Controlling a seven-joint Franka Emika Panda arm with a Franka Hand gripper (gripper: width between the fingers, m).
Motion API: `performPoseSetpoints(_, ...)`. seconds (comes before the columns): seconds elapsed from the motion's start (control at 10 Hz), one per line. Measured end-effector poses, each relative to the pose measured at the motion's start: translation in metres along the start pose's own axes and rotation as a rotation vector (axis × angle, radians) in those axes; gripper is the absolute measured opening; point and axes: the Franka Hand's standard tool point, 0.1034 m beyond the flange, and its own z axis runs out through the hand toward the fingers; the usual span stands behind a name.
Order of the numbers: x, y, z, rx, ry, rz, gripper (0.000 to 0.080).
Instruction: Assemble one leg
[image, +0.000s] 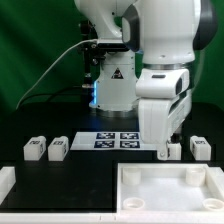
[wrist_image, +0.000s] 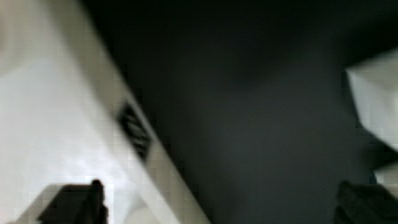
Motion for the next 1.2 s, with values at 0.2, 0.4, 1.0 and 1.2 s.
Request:
performPoseSetpoints(0.2,0.027,-0.015,-0.013,-0.012,0.031,0.322,0.0649)
performPoseSetpoints(0.4,0.027,-0.018,-0.011,0.01,0.038,0.526,0.0649)
performPoseSetpoints(1.0,0.053,-0.064,0.009,0.067,-0.007,0.975,0.0649)
performPoseSetpoints(1.2,0.044,-0.071,0.009,0.114,-0.129,0.972,0.0649)
